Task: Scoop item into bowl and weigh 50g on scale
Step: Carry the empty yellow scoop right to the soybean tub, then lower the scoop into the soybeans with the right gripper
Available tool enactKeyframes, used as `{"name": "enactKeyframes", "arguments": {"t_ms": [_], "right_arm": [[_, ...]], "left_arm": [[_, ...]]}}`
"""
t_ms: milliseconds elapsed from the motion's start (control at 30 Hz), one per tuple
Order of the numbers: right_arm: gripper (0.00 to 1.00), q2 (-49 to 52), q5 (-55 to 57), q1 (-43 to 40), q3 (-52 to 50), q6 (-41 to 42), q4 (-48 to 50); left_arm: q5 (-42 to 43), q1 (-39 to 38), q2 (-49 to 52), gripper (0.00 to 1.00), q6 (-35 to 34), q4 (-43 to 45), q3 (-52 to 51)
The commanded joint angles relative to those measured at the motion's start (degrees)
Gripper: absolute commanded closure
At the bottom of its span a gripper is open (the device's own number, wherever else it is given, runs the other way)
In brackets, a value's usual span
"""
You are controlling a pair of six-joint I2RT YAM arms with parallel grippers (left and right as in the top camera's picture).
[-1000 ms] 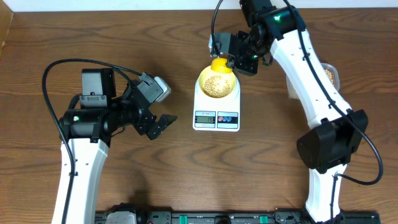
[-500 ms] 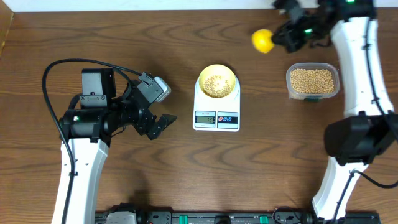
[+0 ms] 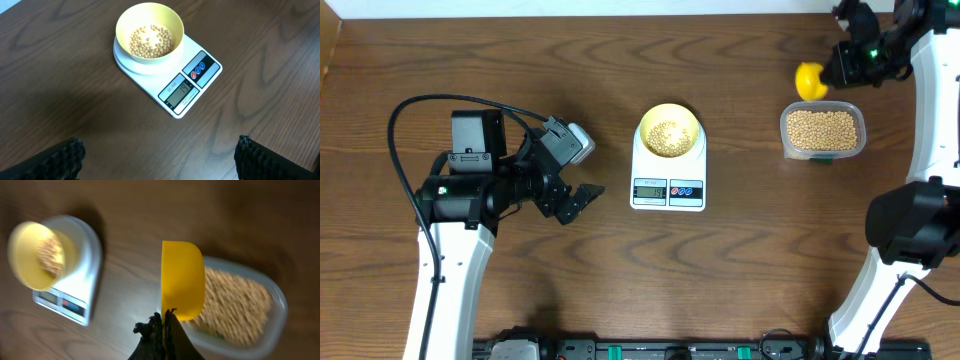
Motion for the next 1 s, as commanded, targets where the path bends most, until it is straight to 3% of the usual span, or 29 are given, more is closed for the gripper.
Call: {"name": "enactKeyframes", "arguments": {"t_ms": [0,400,967], "right_arm": [[0.99,-1.7,11.0,0.2,-0.3,1.8,-2.0],[0.99,-1.4,16.9,0.6,-11.6,7.2,1.2],[0.99,0.6,23.3,1.2,-12.9,7.7,4.8]], "left_arm": [[0.5,0.3,0.0,0.02,1.0,0.0,0.3],[0.5,0.3,0.0,0.02,1.0,0.0,0.3],[0.5,0.3,0.0,0.02,1.0,0.0,0.3]]}}
